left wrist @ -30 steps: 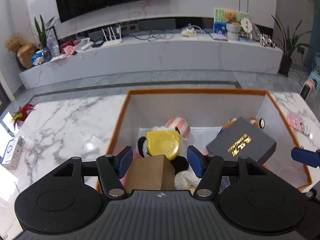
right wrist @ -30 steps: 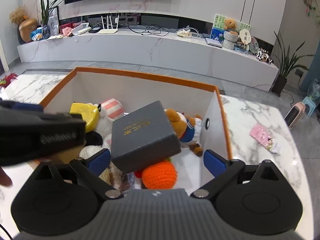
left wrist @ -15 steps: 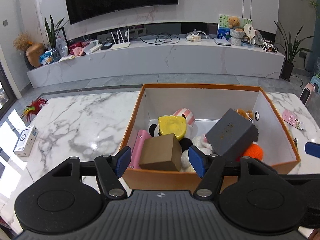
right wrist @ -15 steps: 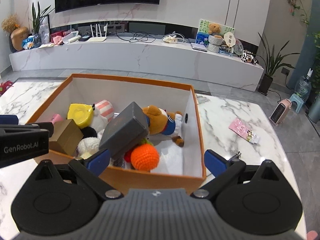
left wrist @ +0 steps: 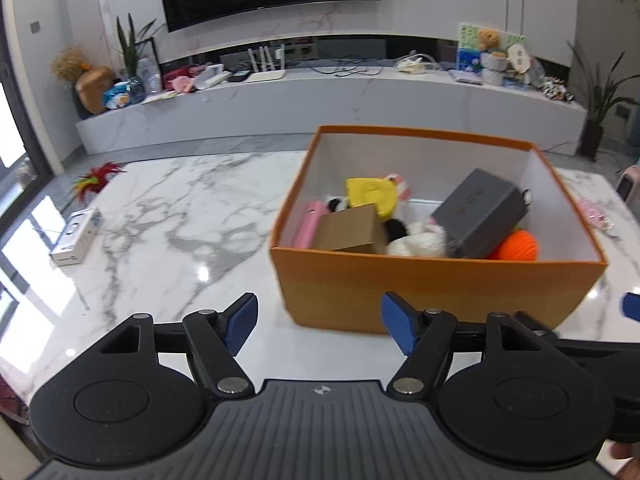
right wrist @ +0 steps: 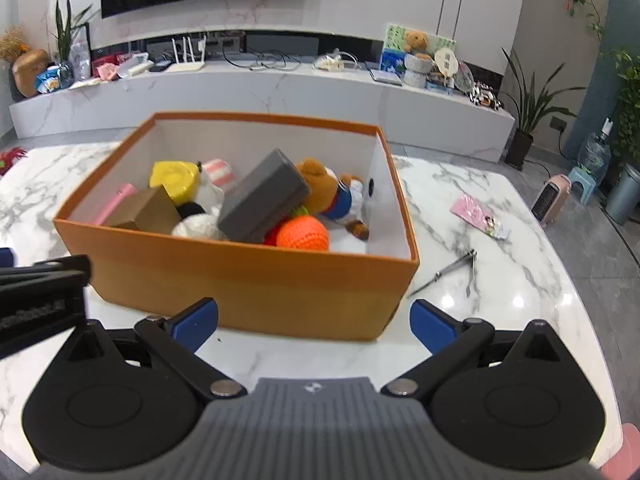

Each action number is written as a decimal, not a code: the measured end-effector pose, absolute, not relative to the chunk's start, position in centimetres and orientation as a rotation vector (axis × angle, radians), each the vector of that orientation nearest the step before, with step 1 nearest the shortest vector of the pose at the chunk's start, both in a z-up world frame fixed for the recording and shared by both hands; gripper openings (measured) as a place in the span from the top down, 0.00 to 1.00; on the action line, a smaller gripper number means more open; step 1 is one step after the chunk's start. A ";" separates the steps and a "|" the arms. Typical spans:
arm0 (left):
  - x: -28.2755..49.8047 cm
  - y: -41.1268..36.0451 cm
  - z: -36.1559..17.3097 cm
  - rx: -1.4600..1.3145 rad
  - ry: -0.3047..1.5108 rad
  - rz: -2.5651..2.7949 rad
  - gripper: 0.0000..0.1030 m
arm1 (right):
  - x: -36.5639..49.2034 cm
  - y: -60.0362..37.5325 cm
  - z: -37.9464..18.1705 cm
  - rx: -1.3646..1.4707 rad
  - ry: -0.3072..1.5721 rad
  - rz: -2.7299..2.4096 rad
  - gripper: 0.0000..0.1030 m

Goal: Organize objects

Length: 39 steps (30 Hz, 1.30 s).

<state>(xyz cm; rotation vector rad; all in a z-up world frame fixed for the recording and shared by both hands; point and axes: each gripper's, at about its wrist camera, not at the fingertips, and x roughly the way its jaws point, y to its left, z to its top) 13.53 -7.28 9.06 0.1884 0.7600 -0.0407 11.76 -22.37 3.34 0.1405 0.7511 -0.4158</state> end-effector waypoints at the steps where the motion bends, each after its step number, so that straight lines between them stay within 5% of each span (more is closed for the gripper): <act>1: 13.7 -7.2 9.0 0.189 0.759 -0.025 0.22 | 11.8 -22.4 3.3 0.141 0.752 -0.429 0.01; 39: 13.6 -7.7 8.2 0.164 0.739 -0.047 0.14 | 12.4 -22.6 3.5 0.136 0.732 -0.478 0.01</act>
